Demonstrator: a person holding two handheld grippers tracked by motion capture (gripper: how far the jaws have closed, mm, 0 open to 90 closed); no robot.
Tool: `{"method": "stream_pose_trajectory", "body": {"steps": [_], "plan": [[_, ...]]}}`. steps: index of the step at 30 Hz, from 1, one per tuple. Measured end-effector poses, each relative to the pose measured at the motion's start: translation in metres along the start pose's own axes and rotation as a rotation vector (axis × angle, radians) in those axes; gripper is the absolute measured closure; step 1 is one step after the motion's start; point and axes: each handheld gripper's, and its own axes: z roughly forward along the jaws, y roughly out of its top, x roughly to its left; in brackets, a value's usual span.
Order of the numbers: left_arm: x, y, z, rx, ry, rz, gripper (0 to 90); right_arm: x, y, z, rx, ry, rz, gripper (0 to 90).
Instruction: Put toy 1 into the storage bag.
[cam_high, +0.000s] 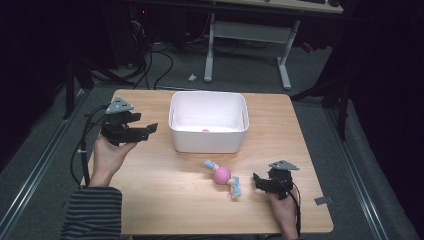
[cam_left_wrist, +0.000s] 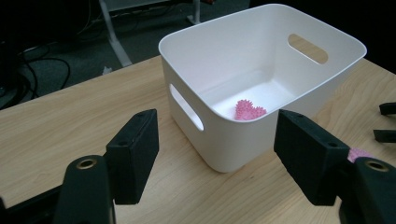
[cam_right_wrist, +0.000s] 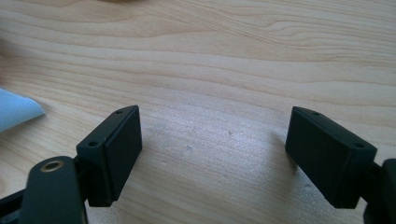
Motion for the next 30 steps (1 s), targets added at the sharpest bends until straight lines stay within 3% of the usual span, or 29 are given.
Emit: {"method": "stream_pose_trajectory", "body": {"steps": [14,30], "plan": [[0.001,-0.03,0.0,-0.003,-0.003,-0.047,31.1,0.0,0.0,0.0,0.0,0.0,0.002,18.6],[-0.004,-0.062,0.011,-0.008,-0.033,-0.092,30.7,0.0,0.0,0.0,0.001,-0.001,0.002,18.6]]}}
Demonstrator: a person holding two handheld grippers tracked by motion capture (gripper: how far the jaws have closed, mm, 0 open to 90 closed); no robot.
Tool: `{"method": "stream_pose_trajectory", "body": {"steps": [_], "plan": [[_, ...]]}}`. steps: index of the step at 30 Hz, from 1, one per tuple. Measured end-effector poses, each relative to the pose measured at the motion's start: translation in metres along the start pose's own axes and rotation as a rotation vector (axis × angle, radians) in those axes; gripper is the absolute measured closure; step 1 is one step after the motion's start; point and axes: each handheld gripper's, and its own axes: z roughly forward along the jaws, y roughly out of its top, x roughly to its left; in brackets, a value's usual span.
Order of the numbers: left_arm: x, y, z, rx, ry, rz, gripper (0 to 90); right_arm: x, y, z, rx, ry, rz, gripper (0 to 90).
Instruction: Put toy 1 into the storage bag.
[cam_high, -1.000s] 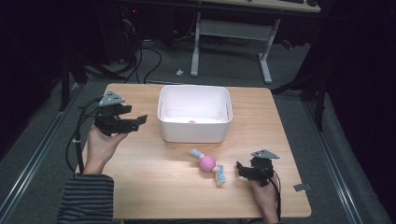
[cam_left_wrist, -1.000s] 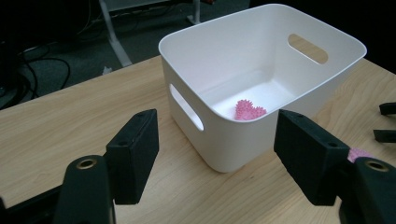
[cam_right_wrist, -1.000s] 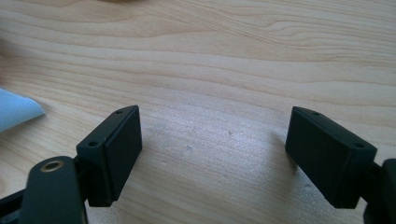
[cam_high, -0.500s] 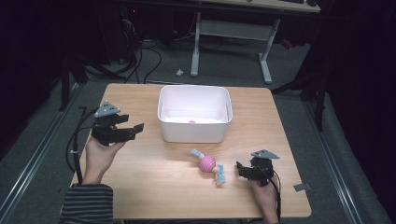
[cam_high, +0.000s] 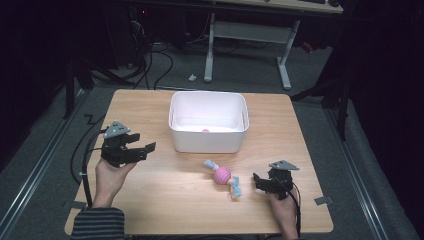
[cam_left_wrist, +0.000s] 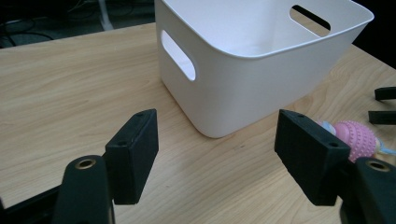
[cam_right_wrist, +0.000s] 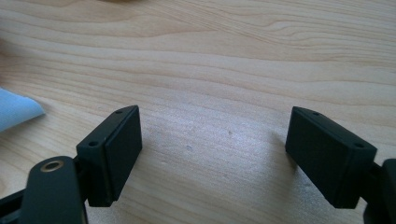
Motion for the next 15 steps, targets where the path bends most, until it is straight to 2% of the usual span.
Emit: {"method": "stream_pose_trajectory", "body": {"steps": [3,9,15], "plan": [[0.0,-0.006,0.005,0.015,-0.004,-0.006,30.6,0.0,0.0,0.0,0.0,0.0,0.0,18.6],[-0.006,-0.015,0.012,0.037,-0.002,0.006,30.6,0.0,0.0,0.0,0.0,0.0,0.001,18.6],[-0.008,-0.023,0.022,0.052,-0.014,-0.007,30.6,0.0,0.0,0.0,0.0,0.0,0.001,18.6]]}}
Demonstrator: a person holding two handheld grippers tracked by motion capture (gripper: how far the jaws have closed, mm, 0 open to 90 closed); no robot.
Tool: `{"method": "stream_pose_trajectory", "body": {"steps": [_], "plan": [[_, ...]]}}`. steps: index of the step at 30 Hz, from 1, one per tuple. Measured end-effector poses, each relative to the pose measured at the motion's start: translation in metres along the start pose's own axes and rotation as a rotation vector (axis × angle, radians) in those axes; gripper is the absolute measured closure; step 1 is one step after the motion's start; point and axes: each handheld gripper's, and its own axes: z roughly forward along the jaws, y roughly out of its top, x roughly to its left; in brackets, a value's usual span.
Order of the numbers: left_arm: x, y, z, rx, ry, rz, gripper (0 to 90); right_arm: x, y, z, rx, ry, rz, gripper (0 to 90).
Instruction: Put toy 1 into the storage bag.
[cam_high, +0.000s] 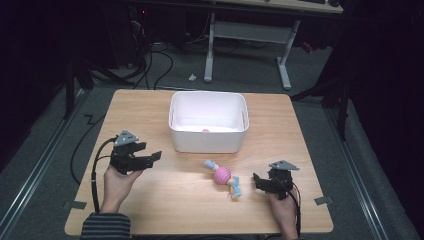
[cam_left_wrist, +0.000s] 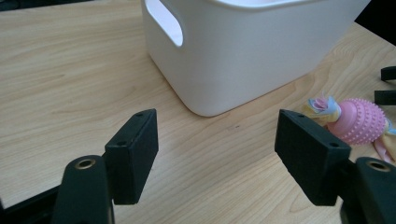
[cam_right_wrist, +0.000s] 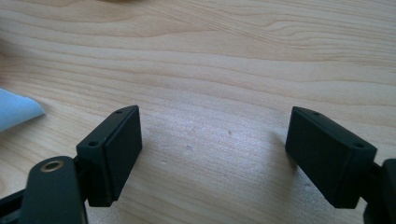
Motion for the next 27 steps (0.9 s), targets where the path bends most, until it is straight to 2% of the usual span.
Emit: {"method": "stream_pose_trajectory", "body": {"steps": [20,27], "plan": [[-0.01,-0.018,0.027,0.041,-0.002,0.013,31.0,0.0,0.0,0.0,0.0,-0.001,0.0,18.6],[-0.013,-0.024,0.041,0.08,0.033,0.047,30.6,0.0,0.0,0.0,0.0,-0.001,0.0,18.6]]}}
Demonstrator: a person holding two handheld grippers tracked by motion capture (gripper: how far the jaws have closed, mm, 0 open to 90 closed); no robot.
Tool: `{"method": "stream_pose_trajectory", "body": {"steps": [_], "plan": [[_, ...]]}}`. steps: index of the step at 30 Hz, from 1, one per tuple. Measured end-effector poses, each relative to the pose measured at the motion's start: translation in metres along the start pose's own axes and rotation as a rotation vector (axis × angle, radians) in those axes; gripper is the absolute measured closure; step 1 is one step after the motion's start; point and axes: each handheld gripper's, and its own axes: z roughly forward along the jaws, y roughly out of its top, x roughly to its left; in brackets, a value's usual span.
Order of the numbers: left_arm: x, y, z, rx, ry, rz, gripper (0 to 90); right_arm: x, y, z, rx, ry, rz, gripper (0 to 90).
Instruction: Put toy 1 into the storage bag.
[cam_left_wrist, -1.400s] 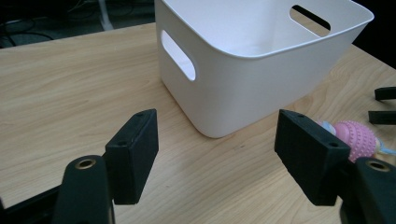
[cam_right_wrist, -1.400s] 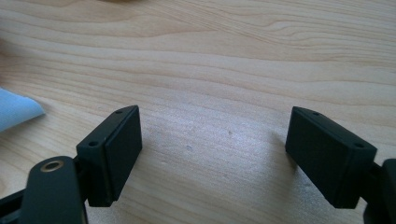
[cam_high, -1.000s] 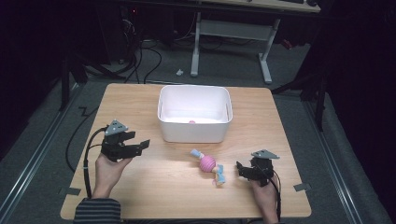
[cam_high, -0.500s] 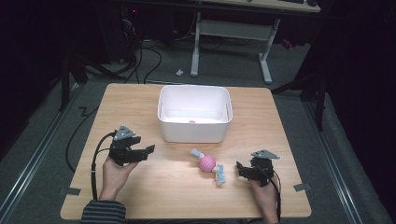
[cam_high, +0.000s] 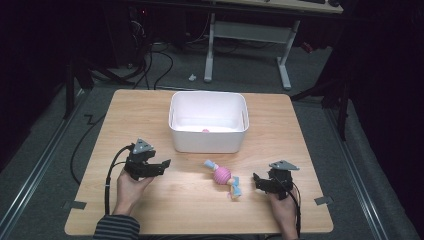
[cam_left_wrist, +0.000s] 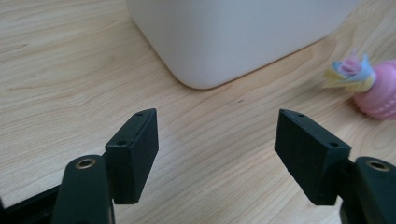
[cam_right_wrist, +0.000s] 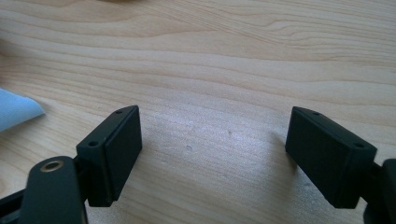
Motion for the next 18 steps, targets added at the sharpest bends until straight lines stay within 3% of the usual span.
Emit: {"method": "stream_pose_trajectory", "body": {"steps": [8,11,18], "plan": [[0.0,-0.01,0.012,0.021,-0.006,-0.015,30.6,0.0,0.0,0.0,0.0,0.001,0.0,18.6],[-0.002,-0.012,0.015,0.023,0.005,-0.005,30.2,0.0,0.0,0.0,0.0,0.0,0.0,18.6],[-0.002,-0.019,0.024,0.027,0.026,-0.025,30.4,0.0,0.0,0.0,0.0,0.0,0.001,18.6]]}}
